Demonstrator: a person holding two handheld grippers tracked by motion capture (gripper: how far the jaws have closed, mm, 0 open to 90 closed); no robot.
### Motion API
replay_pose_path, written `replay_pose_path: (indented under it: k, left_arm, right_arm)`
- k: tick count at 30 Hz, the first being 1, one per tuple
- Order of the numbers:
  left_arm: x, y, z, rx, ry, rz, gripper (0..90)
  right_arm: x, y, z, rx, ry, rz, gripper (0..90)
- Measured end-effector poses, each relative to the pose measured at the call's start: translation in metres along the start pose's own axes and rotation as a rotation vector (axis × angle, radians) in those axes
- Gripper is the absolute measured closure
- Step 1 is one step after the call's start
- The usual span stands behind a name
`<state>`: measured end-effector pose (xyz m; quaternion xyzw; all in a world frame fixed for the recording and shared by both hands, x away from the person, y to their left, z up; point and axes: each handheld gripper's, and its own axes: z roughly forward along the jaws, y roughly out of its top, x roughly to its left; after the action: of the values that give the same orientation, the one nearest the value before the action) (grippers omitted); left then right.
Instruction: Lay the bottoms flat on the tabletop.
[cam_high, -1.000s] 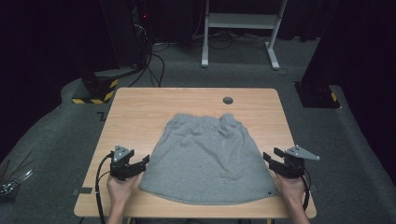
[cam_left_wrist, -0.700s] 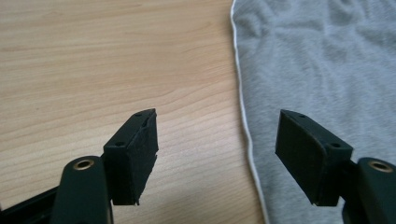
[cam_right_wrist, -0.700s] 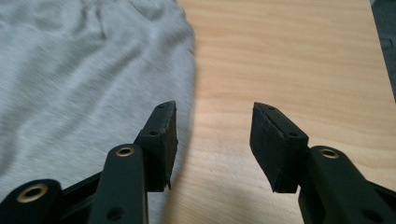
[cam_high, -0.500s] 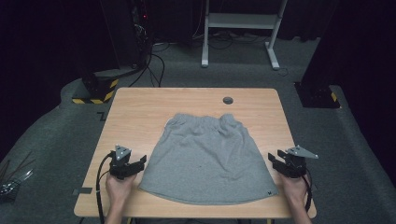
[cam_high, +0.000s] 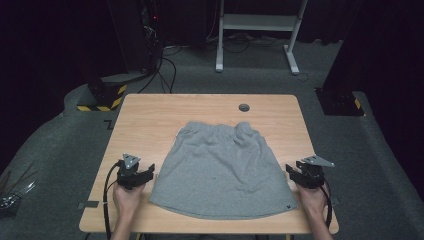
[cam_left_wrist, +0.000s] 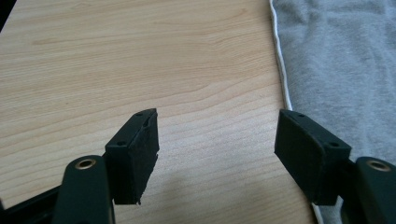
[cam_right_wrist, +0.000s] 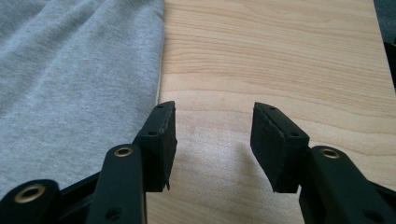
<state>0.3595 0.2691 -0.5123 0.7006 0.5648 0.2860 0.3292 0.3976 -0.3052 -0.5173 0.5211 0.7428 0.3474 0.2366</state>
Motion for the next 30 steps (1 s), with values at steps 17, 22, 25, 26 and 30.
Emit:
replay_pose_path:
  k: [17, 22, 25, 26, 30]
  left_arm:
    - [-0.001, -0.002, 0.013, 0.038, 0.017, 0.005, 30.4]
    - [0.000, -0.003, 0.015, 0.053, 0.025, 0.012, 30.1]
    - [-0.002, -0.004, 0.017, 0.066, 0.023, 0.025, 29.7]
    - [-0.002, -0.004, 0.017, 0.067, 0.026, 0.030, 29.7]
    - [-0.002, -0.005, 0.018, 0.048, 0.019, 0.017, 29.6]
  right_arm:
    - [0.001, 0.000, 0.007, 0.045, -0.021, -0.018, 43.1]
    - [0.001, -0.001, 0.007, 0.045, -0.019, -0.023, 41.1]
    - [0.001, -0.001, 0.007, 0.045, -0.017, -0.023, 41.0]
    - [0.001, -0.001, 0.007, 0.045, -0.017, -0.023, 41.1]
    - [0.001, -0.001, 0.007, 0.045, -0.017, -0.023, 41.1]
